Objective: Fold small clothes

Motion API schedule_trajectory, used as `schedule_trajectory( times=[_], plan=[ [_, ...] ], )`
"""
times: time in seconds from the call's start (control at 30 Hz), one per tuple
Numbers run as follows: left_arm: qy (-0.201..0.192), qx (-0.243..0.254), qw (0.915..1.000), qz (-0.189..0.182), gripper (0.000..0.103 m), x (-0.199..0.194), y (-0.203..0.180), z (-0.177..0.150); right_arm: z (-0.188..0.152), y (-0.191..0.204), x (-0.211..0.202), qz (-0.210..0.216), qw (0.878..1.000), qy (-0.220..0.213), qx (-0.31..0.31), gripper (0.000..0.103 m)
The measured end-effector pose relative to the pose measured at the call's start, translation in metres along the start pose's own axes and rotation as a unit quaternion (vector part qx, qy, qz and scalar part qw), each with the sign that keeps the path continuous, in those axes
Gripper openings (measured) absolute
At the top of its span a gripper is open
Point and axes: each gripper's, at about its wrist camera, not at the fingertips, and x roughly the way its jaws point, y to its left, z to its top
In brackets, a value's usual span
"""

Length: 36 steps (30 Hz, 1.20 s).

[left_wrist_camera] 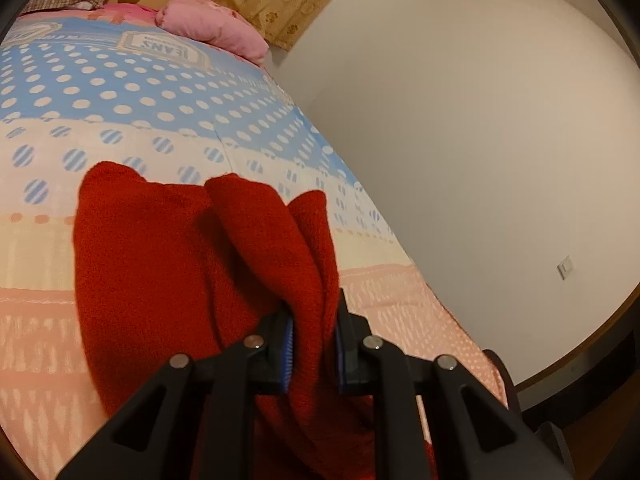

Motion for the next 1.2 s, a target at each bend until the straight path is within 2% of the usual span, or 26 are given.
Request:
schedule_trajectory(
  times=[0.2, 0.3, 0.37, 0.43, 0.63, 0.73, 0.83, 0.9, 0.97, 1.0, 1.07, 1.13, 1.2],
  plan=[
    [0.023, 0.028, 0.9992, 0.016, 0.017, 0.027, -0.016, -0.008, -0.007, -0.028, 0.009, 0.004, 0.998, 0.029, 0.056, 0.009],
    [0.021, 0.045, 0.9976, 0.048, 0.021, 0.030, -0.023, -0.013, -0.009, -0.036, 0.008, 0.009, 0.996, 0.032, 0.077, 0.009],
    [0.015, 0.052, 0.9970, 0.055, 0.030, 0.022, -0.028, -0.015, -0.010, -0.041, 0.009, 0.013, 0.995, 0.035, 0.090, 0.009],
    [0.006, 0.066, 0.9963, 0.054, 0.045, 0.010, -0.033, -0.018, -0.011, -0.049, 0.011, 0.018, 0.993, 0.035, 0.110, 0.009],
    [-0.019, 0.122, 0.9886, 0.087, 0.076, -0.030, -0.025, -0.040, -0.019, -0.056, 0.002, 0.031, 0.990, 0.034, 0.136, 0.009],
    [-0.023, 0.134, 0.9839, 0.117, 0.079, -0.038, -0.009, -0.057, -0.023, -0.059, -0.002, 0.028, 0.988, 0.030, 0.146, 0.010],
    [-0.016, 0.137, 0.9794, 0.147, 0.079, -0.037, 0.007, -0.071, -0.023, -0.065, -0.015, 0.002, 0.987, 0.005, 0.162, 0.027],
    [-0.014, 0.126, 0.9812, 0.146, 0.082, -0.036, 0.016, -0.078, -0.018, -0.063, -0.029, -0.021, 0.987, -0.031, 0.159, 0.049],
    [-0.014, 0.109, 0.9837, 0.142, 0.086, -0.034, 0.022, -0.077, -0.007, -0.060, -0.033, -0.021, 0.988, -0.045, 0.145, 0.050],
    [-0.014, 0.107, 0.9837, 0.144, 0.088, -0.034, 0.022, -0.076, 0.000, -0.058, -0.030, -0.019, 0.990, -0.038, 0.135, 0.050],
    [-0.012, 0.112, 0.9826, 0.147, 0.091, -0.031, 0.020, -0.077, 0.019, -0.057, -0.019, -0.006, 0.992, -0.020, 0.125, 0.050],
    [-0.009, 0.118, 0.9824, 0.144, 0.101, -0.030, 0.021, -0.082, 0.039, -0.062, -0.002, 0.003, 0.992, 0.000, 0.126, 0.050],
    [-0.003, 0.115, 0.9824, 0.147, 0.102, -0.029, 0.024, -0.086, 0.051, -0.068, 0.020, 0.010, 0.990, 0.030, 0.134, 0.050]
  ],
)
